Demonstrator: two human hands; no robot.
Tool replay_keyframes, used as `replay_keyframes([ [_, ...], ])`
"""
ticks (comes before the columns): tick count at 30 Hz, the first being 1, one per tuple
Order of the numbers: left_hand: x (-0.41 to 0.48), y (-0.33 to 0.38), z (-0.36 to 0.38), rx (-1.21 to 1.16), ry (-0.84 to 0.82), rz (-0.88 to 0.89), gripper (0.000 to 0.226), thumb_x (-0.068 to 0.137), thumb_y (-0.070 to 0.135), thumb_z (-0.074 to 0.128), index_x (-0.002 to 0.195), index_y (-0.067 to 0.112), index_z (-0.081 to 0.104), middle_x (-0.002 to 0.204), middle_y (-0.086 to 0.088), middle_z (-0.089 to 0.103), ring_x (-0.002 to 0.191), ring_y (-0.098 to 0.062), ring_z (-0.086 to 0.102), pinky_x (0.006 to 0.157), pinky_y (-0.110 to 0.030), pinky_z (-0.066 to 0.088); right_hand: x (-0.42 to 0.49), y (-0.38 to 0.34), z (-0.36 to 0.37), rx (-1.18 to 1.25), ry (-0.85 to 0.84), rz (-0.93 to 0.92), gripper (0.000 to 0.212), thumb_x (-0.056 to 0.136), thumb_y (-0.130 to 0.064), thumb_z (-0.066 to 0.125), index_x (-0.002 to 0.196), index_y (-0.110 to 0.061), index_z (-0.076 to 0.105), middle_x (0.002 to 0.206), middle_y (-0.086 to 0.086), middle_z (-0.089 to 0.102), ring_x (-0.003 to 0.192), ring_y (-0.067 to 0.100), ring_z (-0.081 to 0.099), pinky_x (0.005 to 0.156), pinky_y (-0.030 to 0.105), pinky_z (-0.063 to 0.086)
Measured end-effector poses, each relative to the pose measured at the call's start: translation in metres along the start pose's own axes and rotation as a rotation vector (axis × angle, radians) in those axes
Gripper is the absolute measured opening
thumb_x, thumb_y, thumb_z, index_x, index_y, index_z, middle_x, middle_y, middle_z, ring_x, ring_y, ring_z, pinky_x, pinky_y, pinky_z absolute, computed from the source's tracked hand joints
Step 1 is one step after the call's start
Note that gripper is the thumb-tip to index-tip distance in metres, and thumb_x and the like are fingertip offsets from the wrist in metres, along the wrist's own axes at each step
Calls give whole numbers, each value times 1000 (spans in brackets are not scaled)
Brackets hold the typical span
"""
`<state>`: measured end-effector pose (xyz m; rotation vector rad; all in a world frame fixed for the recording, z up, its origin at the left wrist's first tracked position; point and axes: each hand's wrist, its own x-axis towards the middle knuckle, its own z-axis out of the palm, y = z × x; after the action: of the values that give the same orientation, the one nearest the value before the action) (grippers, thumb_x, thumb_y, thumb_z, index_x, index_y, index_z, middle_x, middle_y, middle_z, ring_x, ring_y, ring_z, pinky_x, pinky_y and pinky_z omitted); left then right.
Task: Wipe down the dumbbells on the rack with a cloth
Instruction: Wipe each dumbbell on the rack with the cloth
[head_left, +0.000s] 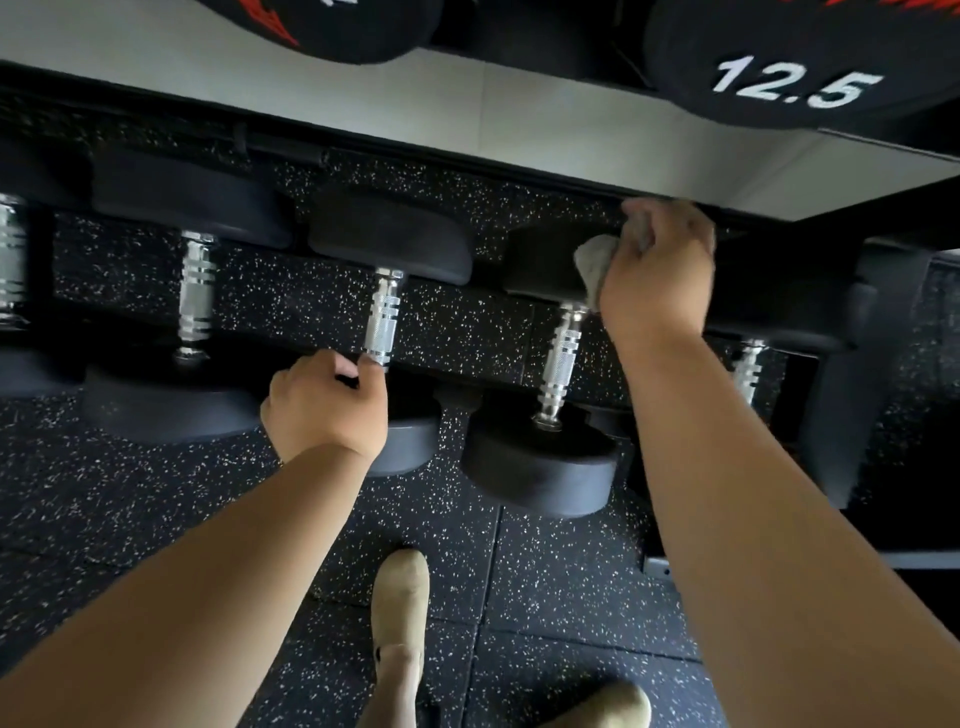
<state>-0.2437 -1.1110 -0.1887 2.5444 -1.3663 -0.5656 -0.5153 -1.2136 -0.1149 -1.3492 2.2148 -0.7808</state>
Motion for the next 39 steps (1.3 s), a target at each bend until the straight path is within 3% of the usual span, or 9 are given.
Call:
replay_keyframes([
  [4,-2,0,-1,-27,20,22,47,88,62,34,80,30,67,84,0,68,92,-34,60,81,-43,47,-17,-26,42,-606,-146,-512,48,93,-56,58,136,-33,58,154,3,46,151,41,25,124,60,7],
  [7,-2,-1,0,-19,13,25,39,91,59,38,80,31,63,86,0,68,93,-33,58,81,-43,45,-18,-14,45,-701,-241,-771,45,98,-42,63,139,-24,58,152,5,48,152,39,27,126,59,13],
  [13,-2,-1,2,-10,16,31,35,95,55,46,75,30,60,78,6,59,90,-33,58,81,-43,44,-13,37,-5,-34,-35,-159,39,102,-31,53,141,-22,57,146,1,53,129,-5,50,102,6,37],
  [15,-2,-2,4,6,6,22,33,97,51,51,74,30,60,76,7,56,89,-33,58,81,-43,45,-10,36,-2,62,15,66,39,105,-32,48,144,-26,53,147,-1,49,129,6,53,90,2,37],
  [19,-1,-1,5,2,21,24,32,96,48,54,71,29,58,75,9,55,85,-30,55,79,-42,44,-21,-2,38,-277,-46,-407,47,98,-30,51,145,-32,49,157,0,38,148,30,35,120,51,32],
  [23,-2,-1,5,-6,34,36,31,95,47,53,70,30,58,73,10,53,82,-27,54,76,-40,43,-43,-48,84,-141,-513,-529,52,105,-32,48,156,-27,37,164,3,31,144,26,42,116,43,41],
  [28,-1,-2,3,28,47,60,37,93,53,46,73,28,64,74,7,65,78,-26,59,70,-36,43,-40,-76,104,258,-264,-259,50,108,-37,44,156,-26,36,160,3,36,143,20,44,115,40,45],
  [35,-2,0,1,-68,89,72,36,82,44,31,63,25,56,66,7,55,69,-26,51,69,-36,36,-76,-139,161,-476,-552,-1057,23,96,-39,66,117,-31,66,140,3,57,147,31,35,121,52,24],
  [39,1,-9,9,-77,84,79,27,86,42,52,66,26,60,69,8,62,72,-26,56,72,-36,37,-42,-105,139,-418,-279,-664,45,95,-41,61,139,-39,54,156,-1,42,152,30,27,125,61,17],
])
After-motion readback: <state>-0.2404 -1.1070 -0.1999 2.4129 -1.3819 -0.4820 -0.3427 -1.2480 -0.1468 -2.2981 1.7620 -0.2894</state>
